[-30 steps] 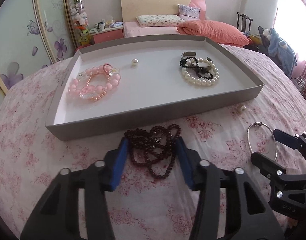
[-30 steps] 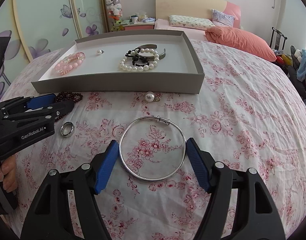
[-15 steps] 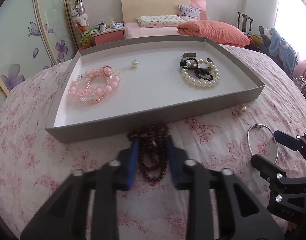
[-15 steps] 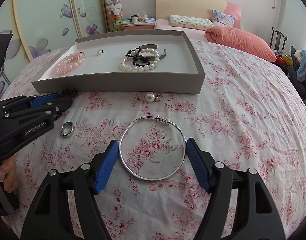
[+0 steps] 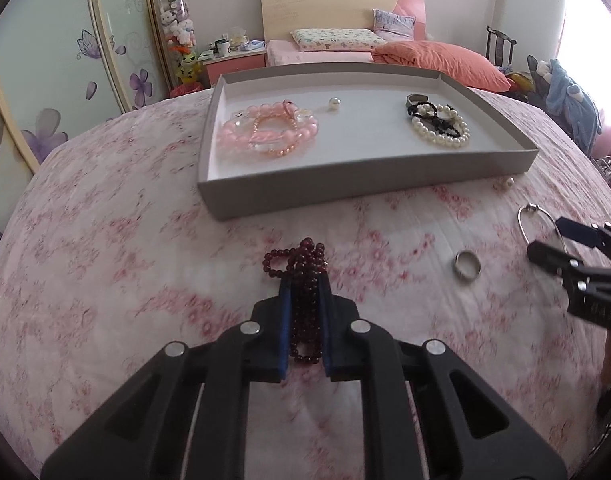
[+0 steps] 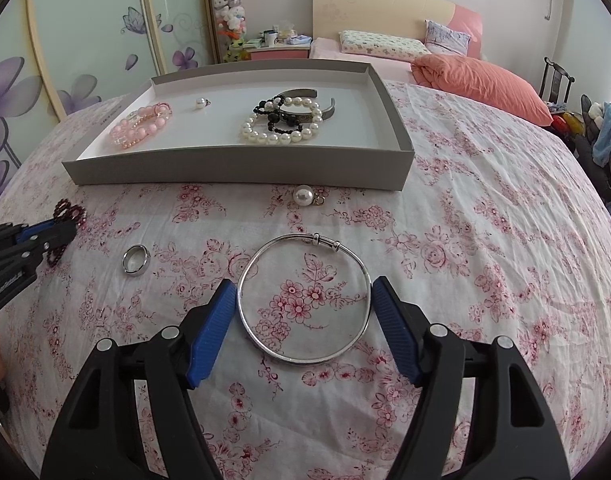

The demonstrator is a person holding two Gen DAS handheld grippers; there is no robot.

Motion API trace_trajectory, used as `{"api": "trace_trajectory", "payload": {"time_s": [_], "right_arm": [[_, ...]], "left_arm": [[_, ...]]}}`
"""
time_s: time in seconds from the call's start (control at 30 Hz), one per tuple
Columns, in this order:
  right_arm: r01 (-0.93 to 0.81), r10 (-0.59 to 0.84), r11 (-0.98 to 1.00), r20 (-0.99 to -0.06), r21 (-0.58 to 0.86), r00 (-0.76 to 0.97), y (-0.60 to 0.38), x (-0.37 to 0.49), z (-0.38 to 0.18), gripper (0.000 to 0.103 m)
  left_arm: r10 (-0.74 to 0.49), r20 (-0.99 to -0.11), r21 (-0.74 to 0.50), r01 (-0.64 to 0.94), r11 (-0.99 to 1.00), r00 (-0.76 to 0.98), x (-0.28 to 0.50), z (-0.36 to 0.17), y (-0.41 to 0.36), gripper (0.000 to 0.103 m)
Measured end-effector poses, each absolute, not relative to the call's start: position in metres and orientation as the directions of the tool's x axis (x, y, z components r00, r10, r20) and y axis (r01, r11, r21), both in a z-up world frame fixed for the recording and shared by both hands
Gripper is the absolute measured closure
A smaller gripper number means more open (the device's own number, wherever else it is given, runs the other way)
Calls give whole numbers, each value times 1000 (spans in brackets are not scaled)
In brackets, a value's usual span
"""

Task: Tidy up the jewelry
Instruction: 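Grasp the silver hoop bangle with the right tool while the left tool grasps the dark red bead strand, then lift the bangle and red bead strand and carry them over the grey tray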

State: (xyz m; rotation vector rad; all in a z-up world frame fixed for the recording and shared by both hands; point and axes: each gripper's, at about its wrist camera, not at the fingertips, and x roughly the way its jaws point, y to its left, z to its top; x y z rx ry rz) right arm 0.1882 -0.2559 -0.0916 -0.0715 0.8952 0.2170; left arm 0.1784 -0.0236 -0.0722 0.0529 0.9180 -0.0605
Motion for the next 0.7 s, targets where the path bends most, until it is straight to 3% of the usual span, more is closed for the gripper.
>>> {"api": "trace_trajectory", "payload": {"time_s": [0.3,0.7], "right_arm": [[-219,159,975,-782,30,603,-253,192,-92,31],[-221,161,975,-781,30,603,-252,192,-92,33]], "left_arm": [[-33,-784,11,68,998,619,173,-72,-23,81],[-41,-784,-14,48,999,620,173,-73,-18,88]]}}
